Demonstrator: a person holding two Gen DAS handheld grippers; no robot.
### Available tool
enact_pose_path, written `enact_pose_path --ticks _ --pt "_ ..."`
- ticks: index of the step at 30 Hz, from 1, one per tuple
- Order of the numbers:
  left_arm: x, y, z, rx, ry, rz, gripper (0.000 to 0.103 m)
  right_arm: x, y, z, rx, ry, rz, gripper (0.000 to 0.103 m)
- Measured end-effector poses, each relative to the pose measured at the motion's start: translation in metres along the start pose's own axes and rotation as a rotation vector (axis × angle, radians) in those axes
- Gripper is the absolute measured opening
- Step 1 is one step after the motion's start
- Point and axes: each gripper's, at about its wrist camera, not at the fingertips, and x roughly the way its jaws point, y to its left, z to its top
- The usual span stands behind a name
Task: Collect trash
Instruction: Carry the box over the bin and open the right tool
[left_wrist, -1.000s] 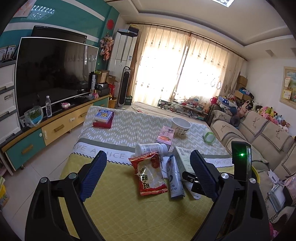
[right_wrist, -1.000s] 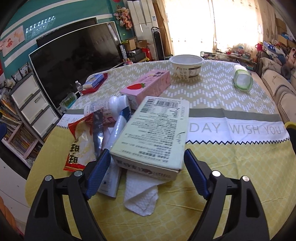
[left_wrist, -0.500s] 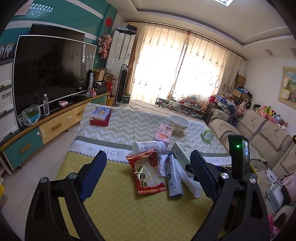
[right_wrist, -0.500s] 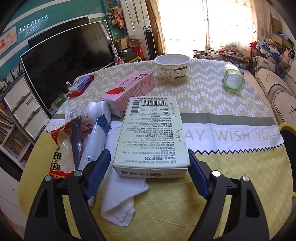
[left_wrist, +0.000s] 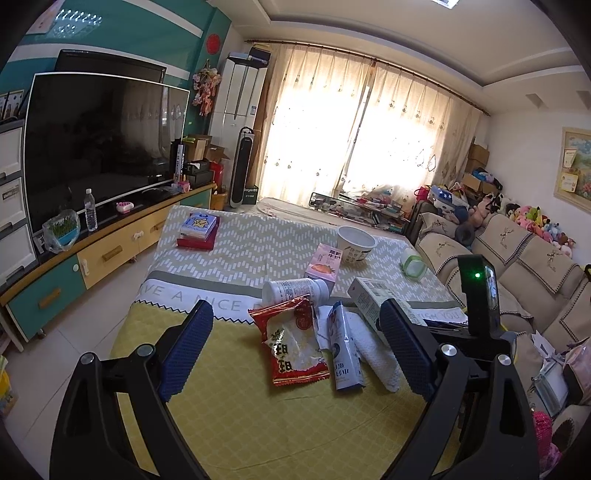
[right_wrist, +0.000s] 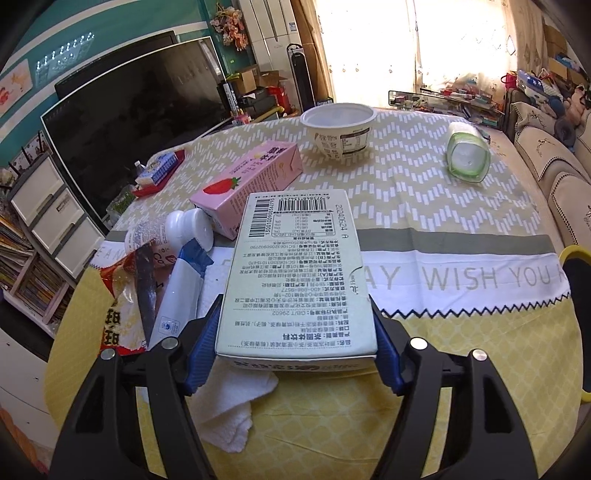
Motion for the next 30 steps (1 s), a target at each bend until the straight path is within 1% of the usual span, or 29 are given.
enact_pose_path --ticks 6,11,14,17,22,27,30 --pt "0.002 -0.005 -0.001 0.010 0.004 -0.004 0.090 -0.028 -0.010 -0.001 0.021 -0.045 0.038 0.067" --pt "0.004 -0.012 -0.002 0.028 0.013 -0.009 0.090 -0.053 -0.035 -0.004 0.070 -0.088 0.026 0.067" --pt "0.008 -0.018 -0.003 0.036 0.021 -0.015 0.090 -0.071 -0.061 -0.005 0.106 -0.127 -0.030 0.067" --pt "0.013 -0.026 -0.004 0.047 0.032 -0.018 0.090 -0.090 -0.095 -0.006 0.164 -0.176 -0.097 0.067" --pt "0.023 -0.038 -0.003 0.062 0.053 -0.024 0.090 -0.118 -0.163 -0.017 0.268 -0.235 -0.257 0.067" --pt "0.035 -0.055 -0.005 0.090 0.075 -0.023 0.090 -0.122 -0.231 -0.037 0.367 -0.209 -0.409 0.067" --pt "0.045 -0.067 -0.008 0.101 0.098 -0.027 0.090 -0.112 -0.261 -0.044 0.398 -0.172 -0.467 0.067"
